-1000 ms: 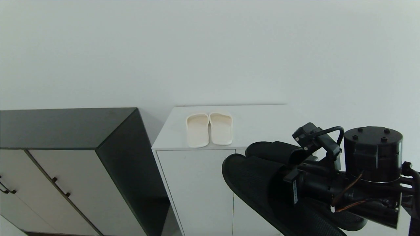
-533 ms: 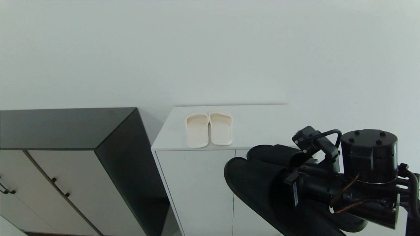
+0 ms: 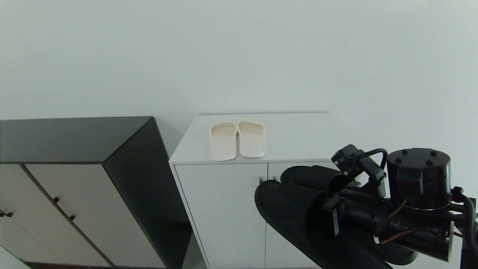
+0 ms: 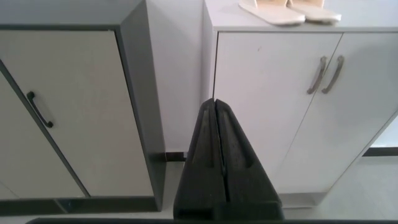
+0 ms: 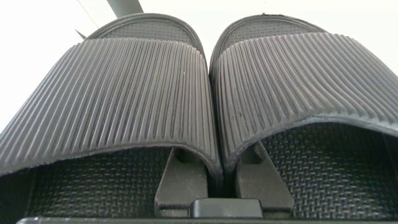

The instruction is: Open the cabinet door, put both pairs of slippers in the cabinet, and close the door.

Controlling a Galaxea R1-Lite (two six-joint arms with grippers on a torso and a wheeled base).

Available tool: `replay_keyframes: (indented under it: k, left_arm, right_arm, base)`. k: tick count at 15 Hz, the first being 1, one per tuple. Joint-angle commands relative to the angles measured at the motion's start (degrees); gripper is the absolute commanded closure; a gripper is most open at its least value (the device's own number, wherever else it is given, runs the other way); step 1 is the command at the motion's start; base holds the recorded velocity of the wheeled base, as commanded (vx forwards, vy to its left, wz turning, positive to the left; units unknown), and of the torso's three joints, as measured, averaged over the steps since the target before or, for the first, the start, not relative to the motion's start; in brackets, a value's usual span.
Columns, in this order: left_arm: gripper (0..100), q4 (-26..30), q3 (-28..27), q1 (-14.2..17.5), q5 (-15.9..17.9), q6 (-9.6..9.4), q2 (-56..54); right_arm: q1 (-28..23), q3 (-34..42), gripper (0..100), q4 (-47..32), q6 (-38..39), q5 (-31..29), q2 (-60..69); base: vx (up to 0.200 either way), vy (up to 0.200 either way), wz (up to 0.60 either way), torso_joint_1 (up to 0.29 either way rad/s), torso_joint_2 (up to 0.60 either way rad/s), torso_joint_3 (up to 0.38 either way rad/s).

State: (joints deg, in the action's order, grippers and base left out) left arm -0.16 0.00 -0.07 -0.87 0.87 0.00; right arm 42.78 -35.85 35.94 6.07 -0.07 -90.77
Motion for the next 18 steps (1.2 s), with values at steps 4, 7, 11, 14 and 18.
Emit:
replay_keyframes:
  k: [4, 7, 11, 14, 18]
  left_arm:
    - [0, -0.02, 0.0, -0.01, -0.1, 0.28, 0.09]
    - [0, 0.07, 0.0, -0.01, 0.34, -0.07, 0.09]
    - [0, -0.02, 0.0, -0.01, 0.51, -0.07, 0.09]
    - [0, -0.02, 0.0, -0.01, 0.51, -0.16, 0.09]
    - [0, -0.02, 0.0, -0.01, 0.51, -0.16, 0.09]
  right_arm:
    - [0.03, 0.08, 100, 0.89, -0.01, -0.01, -1.16]
    - [0.11, 0.34, 100, 1.06, -0.09, -0.01, -1.25]
    - [0.55, 0.52, 100, 1.15, -0.09, -0.01, -1.25]
    - [0.64, 1.05, 100, 1.59, -0.09, -0.01, -1.51]
    - [0.64, 1.58, 100, 1.77, -0.09, -0.01, -2.22]
  base:
    - [0.0, 0.0, 0.0, -0.229, 0.54, 0.311]
    - [0.0, 0.0, 0.0, -0.224, 0.53, 0.318]
    - [0.0, 0.0, 0.0, -0.193, 0.52, 0.314]
    - [0.0, 0.0, 0.0, -0.175, 0.5, 0.323]
    - [0.0, 0.0, 0.0, -0.151, 0.48, 0.319]
